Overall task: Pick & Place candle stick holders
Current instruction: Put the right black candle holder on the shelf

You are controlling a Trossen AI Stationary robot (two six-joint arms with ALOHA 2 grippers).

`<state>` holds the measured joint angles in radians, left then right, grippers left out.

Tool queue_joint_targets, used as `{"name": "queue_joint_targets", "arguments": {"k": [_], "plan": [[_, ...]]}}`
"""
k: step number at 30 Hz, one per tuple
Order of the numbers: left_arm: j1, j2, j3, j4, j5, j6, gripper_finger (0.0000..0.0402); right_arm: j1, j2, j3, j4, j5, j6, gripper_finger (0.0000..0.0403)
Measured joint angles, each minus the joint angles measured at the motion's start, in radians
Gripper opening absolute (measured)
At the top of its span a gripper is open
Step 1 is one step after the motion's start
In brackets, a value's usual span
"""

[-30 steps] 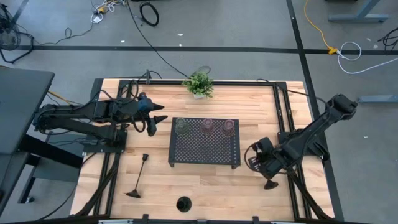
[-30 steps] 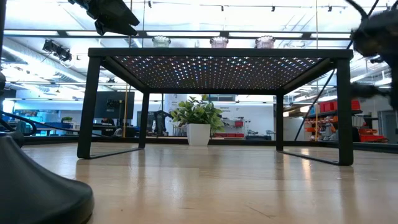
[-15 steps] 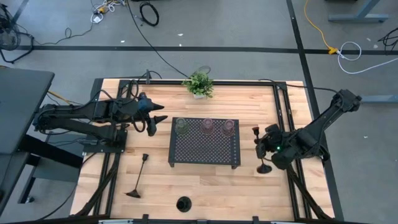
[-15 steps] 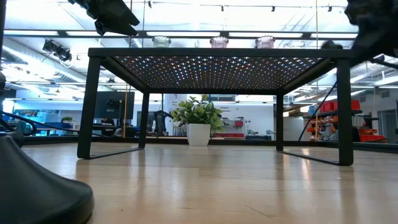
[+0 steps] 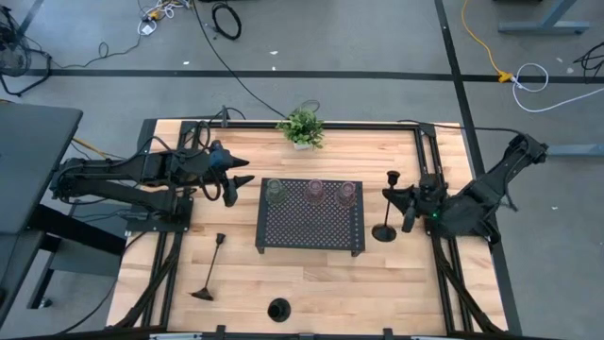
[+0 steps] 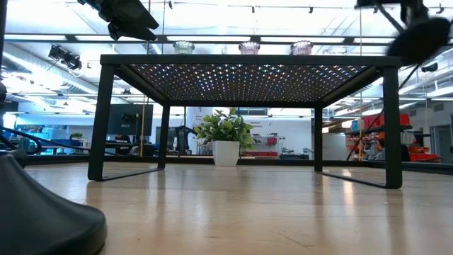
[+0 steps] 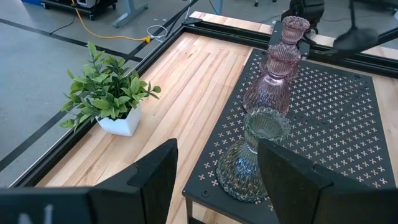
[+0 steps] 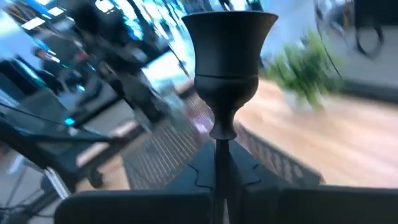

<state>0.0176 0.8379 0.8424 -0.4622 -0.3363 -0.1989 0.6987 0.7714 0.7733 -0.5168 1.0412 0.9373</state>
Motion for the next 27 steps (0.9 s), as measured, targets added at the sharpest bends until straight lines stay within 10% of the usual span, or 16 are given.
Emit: {"name": "queue_joint_targets", "arguments": {"k": [9,27], "plan": [[0.0,0.0,0.0,0.0,0.0,0.0,0.0225,0.004,0.024,0.002,0.496,0.017,-0.585,0.0001],[0.0,0.0,0.0,0.0,0.0,0.0,0.0225,0.037,0.426,0.002,1.005,0.016,-0.958,0.0001]]}}
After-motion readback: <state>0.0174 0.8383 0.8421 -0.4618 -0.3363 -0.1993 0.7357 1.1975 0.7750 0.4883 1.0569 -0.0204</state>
